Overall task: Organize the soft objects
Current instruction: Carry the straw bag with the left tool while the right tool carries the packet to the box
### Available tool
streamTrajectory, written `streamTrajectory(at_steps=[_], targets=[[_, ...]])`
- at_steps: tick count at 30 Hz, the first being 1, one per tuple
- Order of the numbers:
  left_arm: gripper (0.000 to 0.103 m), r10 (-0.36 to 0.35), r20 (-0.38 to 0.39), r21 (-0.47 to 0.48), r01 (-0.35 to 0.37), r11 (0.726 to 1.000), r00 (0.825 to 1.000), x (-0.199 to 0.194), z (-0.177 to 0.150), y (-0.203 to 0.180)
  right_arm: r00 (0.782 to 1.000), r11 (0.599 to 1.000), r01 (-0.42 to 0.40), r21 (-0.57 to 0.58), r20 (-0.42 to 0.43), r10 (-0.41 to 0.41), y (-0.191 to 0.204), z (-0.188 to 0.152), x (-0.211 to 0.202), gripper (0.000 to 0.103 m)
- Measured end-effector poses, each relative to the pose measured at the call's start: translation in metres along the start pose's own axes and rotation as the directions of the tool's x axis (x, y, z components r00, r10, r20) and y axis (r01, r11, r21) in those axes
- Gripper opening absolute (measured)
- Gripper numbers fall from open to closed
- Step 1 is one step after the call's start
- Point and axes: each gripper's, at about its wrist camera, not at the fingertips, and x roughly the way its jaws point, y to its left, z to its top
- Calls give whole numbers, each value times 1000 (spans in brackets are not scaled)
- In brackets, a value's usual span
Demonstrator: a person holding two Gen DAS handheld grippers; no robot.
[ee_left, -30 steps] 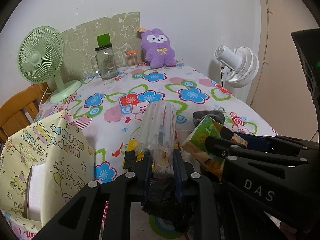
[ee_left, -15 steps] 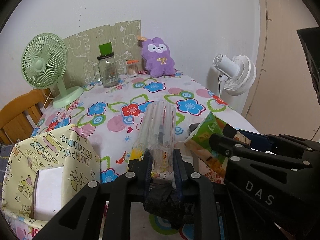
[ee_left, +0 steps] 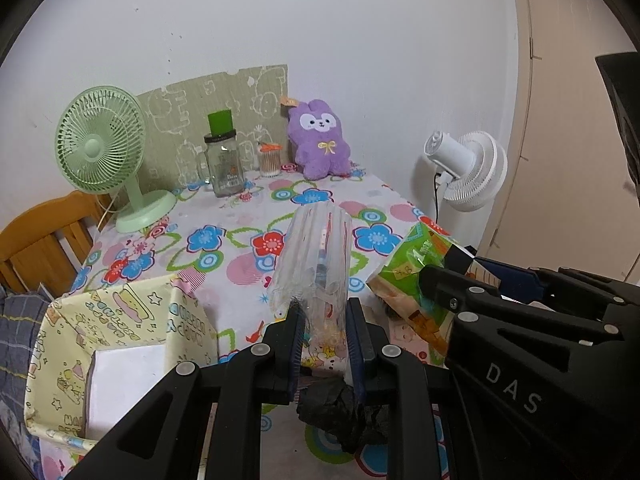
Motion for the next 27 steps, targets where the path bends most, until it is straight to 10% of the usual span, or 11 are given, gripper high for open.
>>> streamTrajectory(at_steps=[27], targets=[[19,65,41,-40,-63,997,997,-47,10,48,999,996,-21,-91,43,25,62,18,-33,40]])
